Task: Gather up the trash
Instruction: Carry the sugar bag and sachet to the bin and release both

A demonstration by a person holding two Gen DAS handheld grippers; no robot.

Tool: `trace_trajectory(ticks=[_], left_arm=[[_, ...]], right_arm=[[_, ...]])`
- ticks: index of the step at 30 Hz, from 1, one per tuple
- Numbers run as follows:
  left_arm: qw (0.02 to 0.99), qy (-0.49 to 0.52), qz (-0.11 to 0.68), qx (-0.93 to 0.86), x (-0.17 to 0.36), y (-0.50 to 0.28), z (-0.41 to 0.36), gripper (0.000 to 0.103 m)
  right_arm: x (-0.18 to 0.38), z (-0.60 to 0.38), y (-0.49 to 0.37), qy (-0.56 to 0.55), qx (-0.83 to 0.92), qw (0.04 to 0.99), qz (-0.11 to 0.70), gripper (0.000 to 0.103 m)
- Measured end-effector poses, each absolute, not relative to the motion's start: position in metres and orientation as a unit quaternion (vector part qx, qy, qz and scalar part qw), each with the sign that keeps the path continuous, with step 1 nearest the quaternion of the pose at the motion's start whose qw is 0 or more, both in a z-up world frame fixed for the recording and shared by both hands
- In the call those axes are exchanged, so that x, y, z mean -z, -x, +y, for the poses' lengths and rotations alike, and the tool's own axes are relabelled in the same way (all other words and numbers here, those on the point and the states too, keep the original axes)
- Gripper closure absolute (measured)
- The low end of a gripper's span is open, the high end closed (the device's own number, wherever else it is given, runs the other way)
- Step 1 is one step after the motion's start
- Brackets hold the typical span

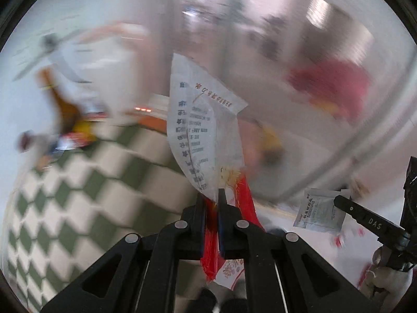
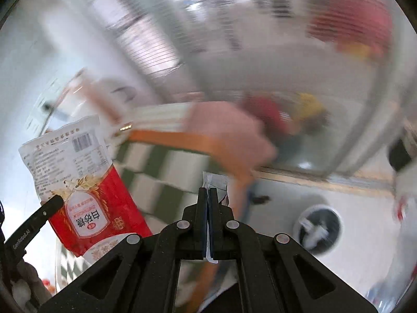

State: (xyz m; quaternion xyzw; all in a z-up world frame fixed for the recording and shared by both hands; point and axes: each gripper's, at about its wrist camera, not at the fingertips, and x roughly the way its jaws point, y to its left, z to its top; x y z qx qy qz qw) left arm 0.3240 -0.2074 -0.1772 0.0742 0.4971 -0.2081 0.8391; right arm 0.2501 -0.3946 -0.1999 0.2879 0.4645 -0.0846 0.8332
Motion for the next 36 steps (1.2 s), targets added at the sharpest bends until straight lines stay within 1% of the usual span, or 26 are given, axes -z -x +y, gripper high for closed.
trace_trajectory(ticks=[3, 6, 8, 11, 12, 15, 16, 18, 22, 26, 27, 30, 32, 33, 34, 35, 36], left_arm=[[0.793, -0.109, 0.538, 0.264, 0.223, -0.300, -0.282, 0.098], [0.739, -0.143, 0.587, 0.298, 0.295, -0.272, -0.346, 0.098], [0.703, -0.164, 0.620, 0.307, 0.358, -0.255, -0.383, 0.098], [0.647, -0.182, 0.673, 0.308, 0.468, -0.240, -0.427, 0.098], [0.633, -0.186, 0.687, 0.305, 0.499, -0.237, -0.438, 0.098], [0.583, -0.199, 0.730, 0.295, 0.617, -0.230, -0.473, 0.098], [0.573, -0.205, 0.736, 0.294, 0.644, -0.228, -0.484, 0.098], [0.548, -0.223, 0.752, 0.290, 0.712, -0.226, -0.506, 0.098], [0.505, -0.239, 0.779, 0.285, 0.818, -0.221, -0.536, 0.098], [0.485, -0.265, 0.786, 0.278, 0.879, -0.217, -0.560, 0.097], [0.476, -0.271, 0.790, 0.275, 0.891, -0.217, -0.563, 0.095], [0.472, -0.294, 0.786, 0.269, 0.901, -0.216, -0.566, 0.090], [0.477, -0.289, 0.784, 0.273, 0.892, -0.216, -0.565, 0.082], [0.486, -0.287, 0.778, 0.277, 0.883, -0.218, -0.563, 0.079], [0.493, -0.285, 0.773, 0.280, 0.875, -0.220, -0.558, 0.069], [0.501, -0.283, 0.767, 0.285, 0.865, -0.222, -0.554, 0.046], [0.512, -0.284, 0.759, 0.285, 0.855, -0.225, -0.548, 0.031]], right_arm=[[0.232, -0.458, -0.182, -0.317, 0.155, 0.808, 0.472, 0.103], [0.284, -0.512, -0.116, -0.353, 0.214, 0.768, 0.489, 0.103], [0.324, -0.537, -0.083, -0.374, 0.241, 0.742, 0.501, 0.102], [0.411, -0.569, -0.043, -0.404, 0.273, 0.698, 0.524, 0.102], [0.433, -0.576, -0.036, -0.412, 0.278, 0.689, 0.528, 0.102], [0.526, -0.604, -0.016, -0.431, 0.297, 0.658, 0.541, 0.103], [0.549, -0.608, -0.015, -0.438, 0.298, 0.653, 0.542, 0.103], [0.606, -0.620, -0.014, -0.449, 0.304, 0.640, 0.545, 0.103], [0.693, -0.640, -0.015, -0.462, 0.303, 0.626, 0.550, 0.102], [0.754, -0.646, -0.027, -0.479, 0.295, 0.618, 0.549, 0.102], [0.767, -0.647, -0.031, -0.485, 0.293, 0.615, 0.548, 0.102], [0.797, -0.650, -0.039, -0.498, 0.288, 0.608, 0.547, 0.102], [0.810, -0.649, -0.049, -0.497, 0.281, 0.608, 0.551, 0.102], [0.812, -0.648, -0.053, -0.496, 0.277, 0.609, 0.553, 0.102], [0.815, -0.646, -0.059, -0.492, 0.272, 0.609, 0.558, 0.102], [0.818, -0.644, -0.065, -0.490, 0.267, 0.607, 0.566, 0.102], [0.823, -0.643, -0.068, -0.487, 0.267, 0.606, 0.570, 0.101]])
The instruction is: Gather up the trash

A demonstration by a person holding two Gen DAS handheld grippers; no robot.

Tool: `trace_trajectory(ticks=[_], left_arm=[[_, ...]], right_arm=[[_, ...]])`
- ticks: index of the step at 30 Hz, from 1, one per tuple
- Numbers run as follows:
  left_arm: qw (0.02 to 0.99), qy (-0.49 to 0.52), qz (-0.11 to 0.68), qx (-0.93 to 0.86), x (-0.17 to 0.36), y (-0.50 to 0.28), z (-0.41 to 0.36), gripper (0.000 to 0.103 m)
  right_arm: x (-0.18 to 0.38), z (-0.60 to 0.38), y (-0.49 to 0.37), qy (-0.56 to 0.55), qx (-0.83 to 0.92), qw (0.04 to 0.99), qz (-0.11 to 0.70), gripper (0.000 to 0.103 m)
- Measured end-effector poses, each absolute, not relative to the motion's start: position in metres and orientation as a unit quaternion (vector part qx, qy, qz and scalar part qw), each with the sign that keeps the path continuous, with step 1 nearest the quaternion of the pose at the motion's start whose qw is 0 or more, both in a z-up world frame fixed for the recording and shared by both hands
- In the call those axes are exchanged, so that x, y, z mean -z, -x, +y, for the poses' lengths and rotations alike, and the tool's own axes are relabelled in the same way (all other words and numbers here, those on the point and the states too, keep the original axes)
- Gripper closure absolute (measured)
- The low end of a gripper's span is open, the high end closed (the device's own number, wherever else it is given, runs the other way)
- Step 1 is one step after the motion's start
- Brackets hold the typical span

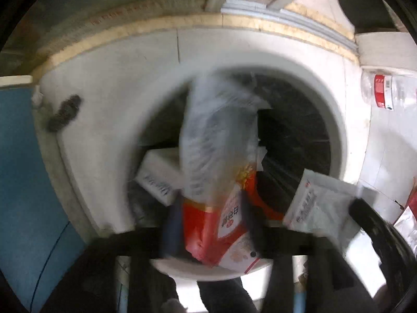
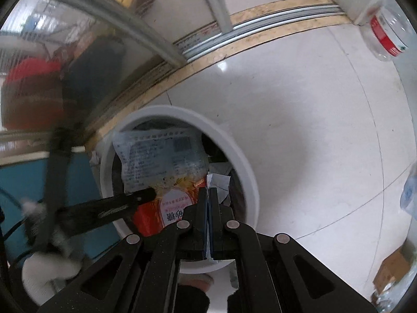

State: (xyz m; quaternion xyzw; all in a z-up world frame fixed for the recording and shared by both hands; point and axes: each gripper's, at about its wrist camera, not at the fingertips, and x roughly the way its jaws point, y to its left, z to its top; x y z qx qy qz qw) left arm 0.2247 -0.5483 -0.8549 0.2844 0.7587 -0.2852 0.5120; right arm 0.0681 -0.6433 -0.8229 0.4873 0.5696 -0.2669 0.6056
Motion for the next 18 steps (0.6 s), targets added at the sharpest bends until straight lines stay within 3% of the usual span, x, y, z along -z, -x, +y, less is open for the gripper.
trace_trajectory(ticks=[1, 2, 3, 6, 7, 9, 12, 18], left_arm=[[0.531, -0.284, 0.745, 0.289, 0.839, -0.226, -0.545, 0.009], [0.542, -0.282, 0.736, 0.291, 0.831, -0.225, -0.544, 0.005], [0.553, -0.281, 0.728, 0.290, 0.820, -0.228, -0.540, 0.005], [0.580, -0.278, 0.711, 0.283, 0.786, -0.235, -0.530, 0.001], [0.598, -0.282, 0.697, 0.279, 0.767, -0.236, -0.526, 0.001], [0.618, -0.280, 0.680, 0.276, 0.743, -0.239, -0.517, 0.001], [0.656, -0.283, 0.644, 0.273, 0.692, -0.236, -0.502, 0.001], [0.695, -0.268, 0.607, 0.276, 0.586, -0.217, -0.470, 0.001]], right_arm=[[0.823, -0.641, -0.073, -0.481, 0.269, 0.602, 0.577, 0.100], [0.823, -0.641, -0.076, -0.476, 0.270, 0.600, 0.583, 0.098], [0.820, -0.639, -0.079, -0.467, 0.274, 0.598, 0.591, 0.091], [0.805, -0.633, -0.079, -0.458, 0.279, 0.601, 0.593, 0.048], [0.801, -0.631, -0.078, -0.451, 0.282, 0.603, 0.595, 0.039], [0.782, -0.624, -0.076, -0.432, 0.283, 0.610, 0.601, 0.035], [0.748, -0.615, -0.072, -0.404, 0.288, 0.623, 0.605, 0.000], [0.644, -0.587, -0.060, -0.338, 0.302, 0.666, 0.593, 0.000]])
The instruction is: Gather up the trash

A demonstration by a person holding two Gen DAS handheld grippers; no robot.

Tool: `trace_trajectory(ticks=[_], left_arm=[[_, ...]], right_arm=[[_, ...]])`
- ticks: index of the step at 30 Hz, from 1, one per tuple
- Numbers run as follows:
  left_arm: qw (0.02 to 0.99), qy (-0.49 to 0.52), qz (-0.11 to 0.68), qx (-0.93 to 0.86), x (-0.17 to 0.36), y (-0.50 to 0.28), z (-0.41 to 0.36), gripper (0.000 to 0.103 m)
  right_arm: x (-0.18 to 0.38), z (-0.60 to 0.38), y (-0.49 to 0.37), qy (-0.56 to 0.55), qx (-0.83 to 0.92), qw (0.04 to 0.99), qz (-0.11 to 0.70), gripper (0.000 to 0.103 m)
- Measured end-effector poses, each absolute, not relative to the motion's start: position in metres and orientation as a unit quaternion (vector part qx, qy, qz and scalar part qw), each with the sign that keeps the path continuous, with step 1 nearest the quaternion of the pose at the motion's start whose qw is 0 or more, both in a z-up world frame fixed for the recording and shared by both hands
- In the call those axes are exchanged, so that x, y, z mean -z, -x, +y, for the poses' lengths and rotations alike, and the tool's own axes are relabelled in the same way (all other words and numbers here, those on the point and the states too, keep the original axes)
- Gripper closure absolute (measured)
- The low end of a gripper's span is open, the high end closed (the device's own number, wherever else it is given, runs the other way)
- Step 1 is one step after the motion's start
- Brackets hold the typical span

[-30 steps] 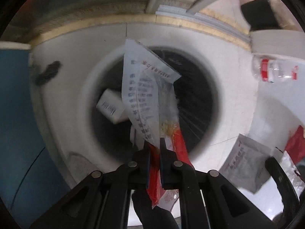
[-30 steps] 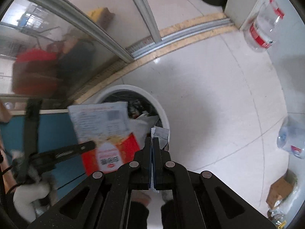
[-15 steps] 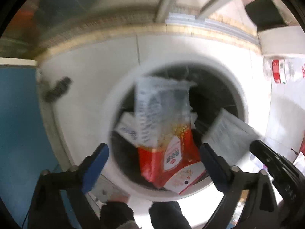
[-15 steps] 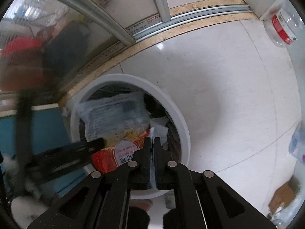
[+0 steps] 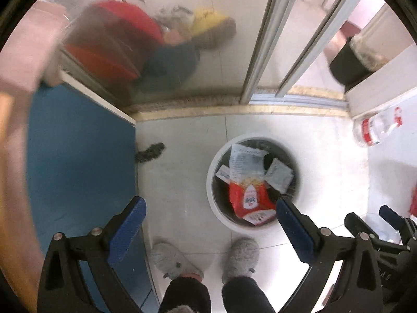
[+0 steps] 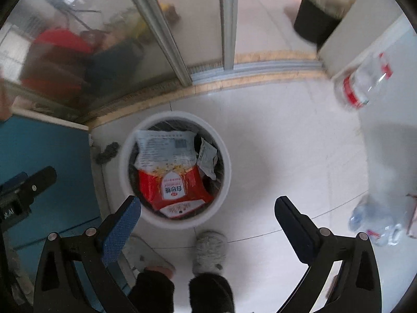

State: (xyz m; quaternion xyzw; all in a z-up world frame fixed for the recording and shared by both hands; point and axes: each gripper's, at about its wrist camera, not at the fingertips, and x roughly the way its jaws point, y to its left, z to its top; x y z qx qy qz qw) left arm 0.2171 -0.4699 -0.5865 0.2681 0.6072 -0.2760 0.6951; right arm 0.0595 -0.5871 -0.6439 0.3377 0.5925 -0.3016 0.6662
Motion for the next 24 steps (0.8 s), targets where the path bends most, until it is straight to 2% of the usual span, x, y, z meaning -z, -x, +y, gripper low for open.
trace_trajectory(ticks=[14, 24], left_arm=[[0.747, -0.213, 0.536, 0.330, 0.331, -0.145, -0.387, 0.001], [0.756, -0.190, 0.490, 0.389, 0.196, -0.092, -0.309, 0.001]], right_arm=[[0.351, -0.504, 0.014, -0.278, 0.348, 0.740, 0.504, 0.000], [0.173, -0.406, 0.090, -0.280, 0.376, 0.768, 0.436, 0.000]])
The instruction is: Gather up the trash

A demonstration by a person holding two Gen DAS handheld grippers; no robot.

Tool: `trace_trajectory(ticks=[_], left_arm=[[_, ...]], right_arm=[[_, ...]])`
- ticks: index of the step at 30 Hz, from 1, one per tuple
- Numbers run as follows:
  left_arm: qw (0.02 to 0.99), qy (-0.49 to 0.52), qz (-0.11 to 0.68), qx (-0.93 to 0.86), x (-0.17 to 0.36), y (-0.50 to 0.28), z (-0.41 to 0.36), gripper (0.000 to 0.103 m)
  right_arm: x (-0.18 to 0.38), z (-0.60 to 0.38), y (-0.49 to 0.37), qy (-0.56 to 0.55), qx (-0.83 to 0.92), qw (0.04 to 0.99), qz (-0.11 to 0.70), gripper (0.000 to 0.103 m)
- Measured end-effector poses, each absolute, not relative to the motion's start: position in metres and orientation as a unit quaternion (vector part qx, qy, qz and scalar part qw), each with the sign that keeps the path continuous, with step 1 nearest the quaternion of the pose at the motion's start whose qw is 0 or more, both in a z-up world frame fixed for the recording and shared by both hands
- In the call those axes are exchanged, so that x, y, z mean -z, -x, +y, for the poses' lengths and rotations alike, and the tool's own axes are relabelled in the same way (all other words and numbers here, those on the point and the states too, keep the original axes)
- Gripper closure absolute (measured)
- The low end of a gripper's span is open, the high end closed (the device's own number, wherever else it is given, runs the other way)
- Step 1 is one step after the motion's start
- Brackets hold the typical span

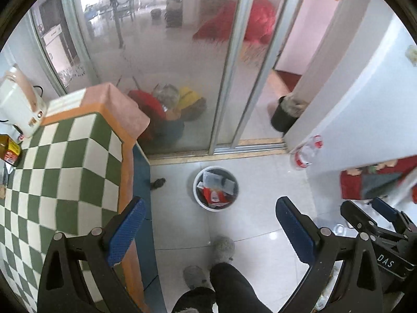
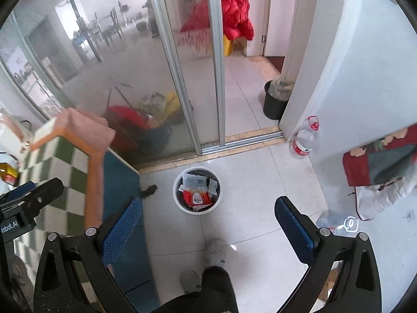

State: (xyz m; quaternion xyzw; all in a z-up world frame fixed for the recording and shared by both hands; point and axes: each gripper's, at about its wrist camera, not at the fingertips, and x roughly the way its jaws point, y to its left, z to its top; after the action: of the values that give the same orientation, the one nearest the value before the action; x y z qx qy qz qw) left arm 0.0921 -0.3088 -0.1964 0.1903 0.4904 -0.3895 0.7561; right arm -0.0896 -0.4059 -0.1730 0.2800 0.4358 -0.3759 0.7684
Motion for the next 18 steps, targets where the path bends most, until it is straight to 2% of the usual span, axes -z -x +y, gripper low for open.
trace_trajectory(ticks=[10, 18], left_arm=[[0.751, -0.145, 0.469, 0.441, 0.102, -0.047, -0.257, 0.001], [0.748, -0.120, 0.473, 0.451, 0.069, -0.026, -0.238, 0.000]], right_arm=[[0.058, -0.342, 0.154, -0.305, 0.335, 0.800, 0.394, 0.000], [0.013, -0.327, 0.181, -0.313, 0.284, 0.819, 0.389, 0.000]])
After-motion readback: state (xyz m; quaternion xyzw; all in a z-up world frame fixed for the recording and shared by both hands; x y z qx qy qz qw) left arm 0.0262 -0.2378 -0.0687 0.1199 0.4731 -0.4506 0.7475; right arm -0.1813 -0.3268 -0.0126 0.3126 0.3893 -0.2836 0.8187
